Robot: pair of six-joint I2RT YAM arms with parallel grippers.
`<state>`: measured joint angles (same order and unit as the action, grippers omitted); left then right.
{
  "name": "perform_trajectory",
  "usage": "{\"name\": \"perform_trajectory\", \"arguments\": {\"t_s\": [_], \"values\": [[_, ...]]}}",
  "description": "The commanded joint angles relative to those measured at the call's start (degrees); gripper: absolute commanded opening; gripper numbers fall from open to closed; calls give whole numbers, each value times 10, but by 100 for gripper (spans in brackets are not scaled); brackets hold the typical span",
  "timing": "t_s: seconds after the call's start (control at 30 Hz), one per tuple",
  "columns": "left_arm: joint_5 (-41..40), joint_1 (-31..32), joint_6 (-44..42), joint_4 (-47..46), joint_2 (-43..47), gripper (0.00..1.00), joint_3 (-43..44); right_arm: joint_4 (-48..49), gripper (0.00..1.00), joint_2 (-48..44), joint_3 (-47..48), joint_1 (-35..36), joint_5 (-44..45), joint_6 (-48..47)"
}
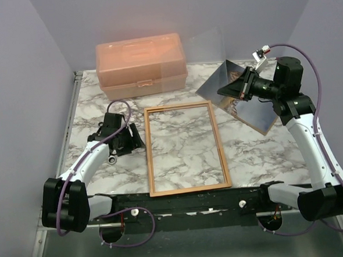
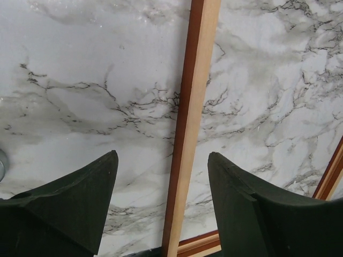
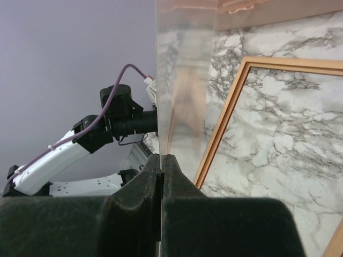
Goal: Put the photo into the frame
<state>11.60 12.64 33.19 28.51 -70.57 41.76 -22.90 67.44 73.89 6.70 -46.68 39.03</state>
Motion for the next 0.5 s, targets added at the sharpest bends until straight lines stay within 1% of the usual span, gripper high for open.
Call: {"name": "perform_trajectory", "arguments": {"t_s": [0.0, 0.1, 0.23, 0.47], "values": [[78, -29, 10, -43, -1, 68, -28, 42, 1, 12, -35, -1, -53, 16], [92, -35, 12, -56, -7, 68, -36, 48, 1, 20, -57, 0, -65, 14], [91, -35, 12, -62, -9, 65, -40, 58, 1, 27, -73, 0, -77, 17], [69, -35, 9, -67, -24, 54, -42, 92, 1, 33, -95, -1, -92, 45]]}}
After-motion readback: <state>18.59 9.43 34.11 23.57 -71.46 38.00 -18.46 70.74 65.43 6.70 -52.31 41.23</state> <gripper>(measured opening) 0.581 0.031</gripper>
